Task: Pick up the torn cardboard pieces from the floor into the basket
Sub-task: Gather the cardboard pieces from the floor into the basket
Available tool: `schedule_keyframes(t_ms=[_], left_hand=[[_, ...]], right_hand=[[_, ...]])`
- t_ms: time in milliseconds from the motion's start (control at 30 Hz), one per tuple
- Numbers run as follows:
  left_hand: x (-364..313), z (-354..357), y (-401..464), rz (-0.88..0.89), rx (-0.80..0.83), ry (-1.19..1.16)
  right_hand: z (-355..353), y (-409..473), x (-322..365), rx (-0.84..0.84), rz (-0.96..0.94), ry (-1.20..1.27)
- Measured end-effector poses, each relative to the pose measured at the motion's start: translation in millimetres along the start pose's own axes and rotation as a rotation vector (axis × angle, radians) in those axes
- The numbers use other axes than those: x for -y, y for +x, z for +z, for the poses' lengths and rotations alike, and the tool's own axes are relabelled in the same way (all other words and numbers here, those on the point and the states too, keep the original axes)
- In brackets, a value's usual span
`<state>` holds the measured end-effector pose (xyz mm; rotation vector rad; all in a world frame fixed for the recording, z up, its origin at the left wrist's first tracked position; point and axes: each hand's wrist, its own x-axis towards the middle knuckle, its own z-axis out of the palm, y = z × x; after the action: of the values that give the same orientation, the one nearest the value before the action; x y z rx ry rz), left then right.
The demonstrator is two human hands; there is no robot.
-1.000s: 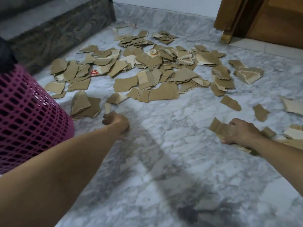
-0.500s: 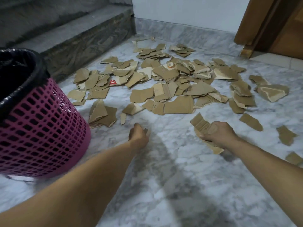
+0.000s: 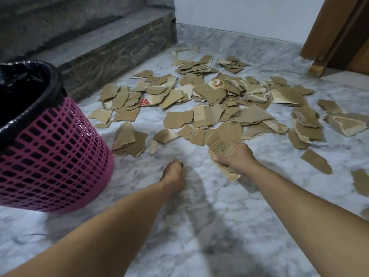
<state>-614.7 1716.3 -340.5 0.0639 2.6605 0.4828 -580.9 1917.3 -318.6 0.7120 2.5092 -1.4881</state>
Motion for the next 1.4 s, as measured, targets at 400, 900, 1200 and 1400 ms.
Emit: schedule_keyframes(t_ms=[400, 900, 1200, 1400], left_hand=[[-22, -209, -42, 0.048, -0.117, -0.259], [193, -378, -135, -0.497, -0.422, -0.285], [238, -342, -172, -0.825, -0.666, -0.314], [205, -337, -195, -0.844, -0.844, -0.467]], right_hand=[[5, -3, 195, 0.178, -0.155, -0.054], [184, -101, 418, 0.092, -0.378, -0.207], [169, -99, 373, 0.231, -0.252, -0.073], [113, -112, 357, 0.207, -0.274, -0.021]])
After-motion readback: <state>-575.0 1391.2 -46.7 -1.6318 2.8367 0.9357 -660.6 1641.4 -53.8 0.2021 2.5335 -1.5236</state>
